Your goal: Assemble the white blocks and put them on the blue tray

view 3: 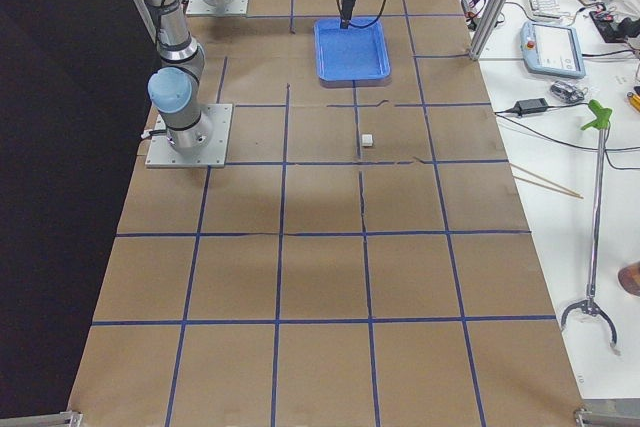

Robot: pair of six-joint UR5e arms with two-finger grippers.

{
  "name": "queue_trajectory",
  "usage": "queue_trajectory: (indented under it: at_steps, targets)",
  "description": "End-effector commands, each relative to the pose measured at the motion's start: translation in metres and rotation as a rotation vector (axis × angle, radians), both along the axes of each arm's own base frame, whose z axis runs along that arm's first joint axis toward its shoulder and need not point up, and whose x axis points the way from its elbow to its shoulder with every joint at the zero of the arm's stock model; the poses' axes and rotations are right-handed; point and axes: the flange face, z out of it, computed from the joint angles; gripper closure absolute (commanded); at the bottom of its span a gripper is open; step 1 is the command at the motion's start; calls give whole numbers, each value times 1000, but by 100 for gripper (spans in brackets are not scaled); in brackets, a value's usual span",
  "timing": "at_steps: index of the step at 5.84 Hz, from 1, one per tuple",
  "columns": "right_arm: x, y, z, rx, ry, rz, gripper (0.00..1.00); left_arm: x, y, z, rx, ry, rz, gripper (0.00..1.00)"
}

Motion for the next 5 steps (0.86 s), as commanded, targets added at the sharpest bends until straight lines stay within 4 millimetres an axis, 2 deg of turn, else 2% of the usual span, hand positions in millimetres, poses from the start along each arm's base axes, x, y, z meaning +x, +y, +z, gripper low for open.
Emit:
queue_trajectory:
  at_steps: [1, 4, 5]
  targets:
    - [0, 0, 0, 0, 0, 0, 0, 0, -9, -34, 60, 0, 5, 0]
    - [1, 1, -1, 6, 1, 6, 0, 2, -8, -34, 62, -10, -8, 0]
    - [1, 2, -2, 12, -2, 46, 0, 4, -14, -42, 70, -5, -54, 0]
